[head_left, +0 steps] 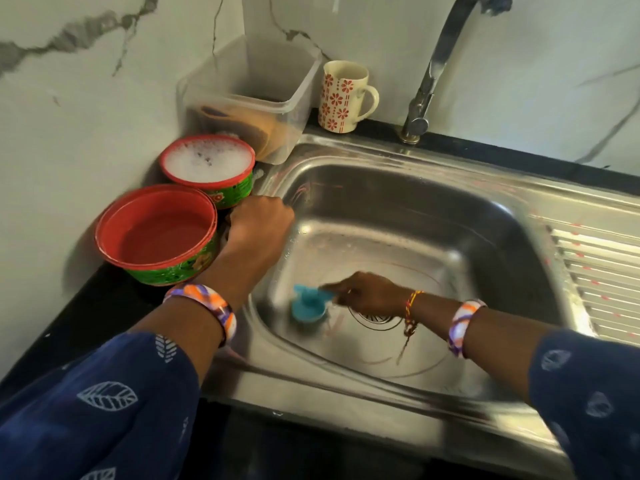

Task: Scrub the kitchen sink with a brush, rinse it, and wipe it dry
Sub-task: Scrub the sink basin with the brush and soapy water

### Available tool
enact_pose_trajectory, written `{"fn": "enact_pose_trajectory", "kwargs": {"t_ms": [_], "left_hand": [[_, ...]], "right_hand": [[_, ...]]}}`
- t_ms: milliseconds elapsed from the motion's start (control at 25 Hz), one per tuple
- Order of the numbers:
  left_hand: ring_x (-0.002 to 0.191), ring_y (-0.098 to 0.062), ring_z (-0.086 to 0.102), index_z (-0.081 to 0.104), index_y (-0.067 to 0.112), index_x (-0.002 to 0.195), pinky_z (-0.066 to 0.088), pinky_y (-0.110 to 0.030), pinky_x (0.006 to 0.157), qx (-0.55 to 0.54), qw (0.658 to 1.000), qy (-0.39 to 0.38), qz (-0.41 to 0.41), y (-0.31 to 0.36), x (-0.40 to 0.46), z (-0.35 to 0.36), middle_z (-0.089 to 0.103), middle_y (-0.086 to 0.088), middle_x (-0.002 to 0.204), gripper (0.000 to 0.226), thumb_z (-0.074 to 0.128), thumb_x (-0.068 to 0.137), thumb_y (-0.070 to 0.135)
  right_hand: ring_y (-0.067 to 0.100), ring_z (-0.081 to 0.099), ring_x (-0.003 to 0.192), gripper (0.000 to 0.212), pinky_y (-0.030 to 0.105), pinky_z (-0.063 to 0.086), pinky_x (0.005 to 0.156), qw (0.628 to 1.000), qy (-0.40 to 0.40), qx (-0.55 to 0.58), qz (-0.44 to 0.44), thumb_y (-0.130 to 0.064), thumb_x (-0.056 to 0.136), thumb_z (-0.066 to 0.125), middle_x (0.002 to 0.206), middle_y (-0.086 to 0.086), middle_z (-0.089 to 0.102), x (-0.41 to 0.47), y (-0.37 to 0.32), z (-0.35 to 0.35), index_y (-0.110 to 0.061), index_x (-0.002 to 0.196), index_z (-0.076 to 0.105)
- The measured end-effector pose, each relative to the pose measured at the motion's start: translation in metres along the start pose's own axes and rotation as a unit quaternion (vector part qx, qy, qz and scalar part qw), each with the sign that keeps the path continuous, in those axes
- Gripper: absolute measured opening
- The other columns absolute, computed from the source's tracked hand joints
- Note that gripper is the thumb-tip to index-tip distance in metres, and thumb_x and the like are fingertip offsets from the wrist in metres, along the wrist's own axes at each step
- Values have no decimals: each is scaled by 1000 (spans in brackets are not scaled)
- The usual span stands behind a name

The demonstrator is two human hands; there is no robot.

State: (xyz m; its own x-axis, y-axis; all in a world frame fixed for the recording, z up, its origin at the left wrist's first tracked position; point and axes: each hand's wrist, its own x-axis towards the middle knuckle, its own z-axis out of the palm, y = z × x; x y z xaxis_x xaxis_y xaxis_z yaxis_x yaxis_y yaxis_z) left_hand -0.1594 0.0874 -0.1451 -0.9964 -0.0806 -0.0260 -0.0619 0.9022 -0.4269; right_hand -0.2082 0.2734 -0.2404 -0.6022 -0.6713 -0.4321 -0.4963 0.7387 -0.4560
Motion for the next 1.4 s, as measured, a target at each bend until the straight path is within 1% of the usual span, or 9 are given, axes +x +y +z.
{"fn": "enact_pose_trajectory", "kwargs": {"t_ms": [160, 360, 480, 640, 800, 880, 1080, 1280, 1400], "left_hand": [[107, -27, 62, 62, 8, 113, 50, -31, 75, 9, 1000, -9, -5, 7, 0, -2, 62, -10, 116, 24, 53, 91, 3], [108, -26, 61, 60, 10, 116, 51, -31, 75, 1, 1000, -9, -5, 6, 3, -1, 61, -7, 117, 28, 55, 90, 3], [109, -27, 61, 60, 9, 117, 50, -32, 75, -7, 1000, -6, -4, 5, 5, -2, 61, -8, 118, 28, 53, 91, 3], [110, -28, 60, 61, 9, 115, 50, -33, 74, -7, 1000, -13, -6, 5, 7, -3, 60, -8, 117, 27, 53, 90, 1], [109, -26, 61, 60, 9, 115, 44, -30, 67, 5, 1000, -22, -8, 7, 9, -3, 61, -8, 117, 27, 53, 90, 1], [110, -25, 60, 60, 10, 116, 42, -29, 67, -5, 1000, -26, -14, 6, 11, -3, 60, -7, 118, 28, 54, 90, 1], [111, -25, 60, 59, 10, 118, 46, -29, 72, -15, 999, -31, -26, 8, 13, -6, 60, -7, 119, 29, 55, 90, 2], [112, -25, 60, 59, 11, 119, 40, -29, 66, 9, 999, -26, -26, 11, 12, -4, 60, -7, 120, 30, 53, 91, 2], [111, -27, 60, 60, 11, 119, 48, -32, 71, 7, 999, -23, -36, 9, 12, -3, 60, -8, 120, 28, 54, 92, 5]], "right_hand": [[25, 59, 112, 40, 24, 42, 87, 990, 115, -23, 73, -16, 94, 48, 126, 11, 62, 12, 10, -25, -23, 134, 53], [8, 33, 41, 33, 16, 26, 38, 958, -273, 42, 71, -19, 86, 57, 53, -3, 46, -43, 10, -20, -41, 109, 63], [16, 47, 62, 35, 25, 36, 59, 980, -190, -54, 18, -15, 92, 55, 62, 0, 55, -37, 21, -26, -27, 123, 62], [23, 59, 106, 38, 26, 41, 85, 990, 82, -114, 19, -22, 96, 47, 121, 9, 65, 17, 7, -32, -26, 134, 52], [-1, 51, 53, 25, 15, 39, 50, 996, -88, -8, 34, -18, 95, 50, 73, 6, 65, -19, 21, -41, -23, 109, 70], [8, 52, 58, 30, 19, 40, 54, 982, -182, -53, 7, -19, 94, 52, 74, 7, 63, -49, 24, -34, -25, 121, 64], [28, 57, 117, 39, 30, 43, 92, 990, 90, -103, 32, -24, 96, 44, 128, 6, 61, 7, 18, -34, -31, 133, 52], [2, 55, 53, 34, 12, 39, 56, 994, -103, -15, -11, -20, 94, 51, 71, 7, 62, -32, 12, -15, -23, 127, 60], [24, 64, 96, 35, 27, 46, 81, 994, -8, -106, -26, -26, 96, 47, 107, 10, 68, -18, 16, -14, -28, 128, 58]]}}
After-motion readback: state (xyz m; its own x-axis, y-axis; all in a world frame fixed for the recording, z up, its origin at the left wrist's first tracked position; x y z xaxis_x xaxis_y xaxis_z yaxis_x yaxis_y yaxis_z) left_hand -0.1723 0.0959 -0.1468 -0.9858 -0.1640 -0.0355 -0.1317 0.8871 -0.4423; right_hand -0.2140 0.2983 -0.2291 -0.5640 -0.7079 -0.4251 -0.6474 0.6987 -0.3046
